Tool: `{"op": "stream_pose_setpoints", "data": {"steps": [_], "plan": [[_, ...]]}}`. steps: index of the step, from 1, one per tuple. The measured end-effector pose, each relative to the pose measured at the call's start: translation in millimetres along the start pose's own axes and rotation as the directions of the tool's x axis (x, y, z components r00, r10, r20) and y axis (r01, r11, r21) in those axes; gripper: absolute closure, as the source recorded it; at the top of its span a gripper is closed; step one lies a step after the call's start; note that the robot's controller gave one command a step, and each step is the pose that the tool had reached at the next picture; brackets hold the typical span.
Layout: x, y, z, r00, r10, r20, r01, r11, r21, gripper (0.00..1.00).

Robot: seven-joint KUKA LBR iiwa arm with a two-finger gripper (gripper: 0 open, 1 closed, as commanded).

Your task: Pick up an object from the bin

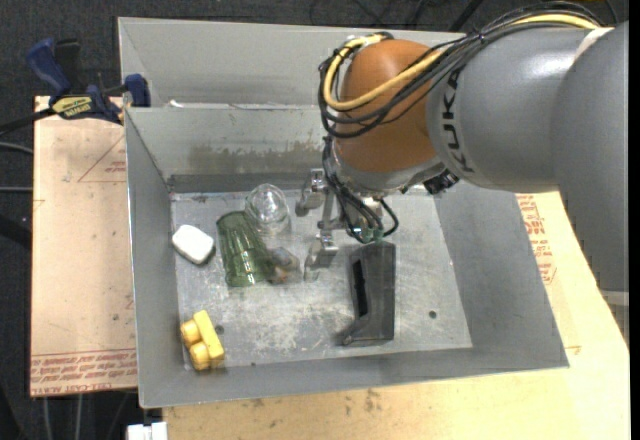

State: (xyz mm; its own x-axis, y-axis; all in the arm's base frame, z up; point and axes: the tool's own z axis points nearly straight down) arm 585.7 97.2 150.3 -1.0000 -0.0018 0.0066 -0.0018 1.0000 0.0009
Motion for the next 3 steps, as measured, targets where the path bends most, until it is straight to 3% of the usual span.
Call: {"op": "stream_pose_setpoints", "data": {"steps": [1,2,3], "plan": [[-1.9,0,-4,1.0,0.002,0.007,-0.002,1.0,0.0,0.0],[8.4,37,73,0.998,0.058,0.011,-0.058,0.998,-0.001,1.0],[8.4,37,73,0.998,0.059,0.011,-0.059,0.998,-0.001,1.0]]}}
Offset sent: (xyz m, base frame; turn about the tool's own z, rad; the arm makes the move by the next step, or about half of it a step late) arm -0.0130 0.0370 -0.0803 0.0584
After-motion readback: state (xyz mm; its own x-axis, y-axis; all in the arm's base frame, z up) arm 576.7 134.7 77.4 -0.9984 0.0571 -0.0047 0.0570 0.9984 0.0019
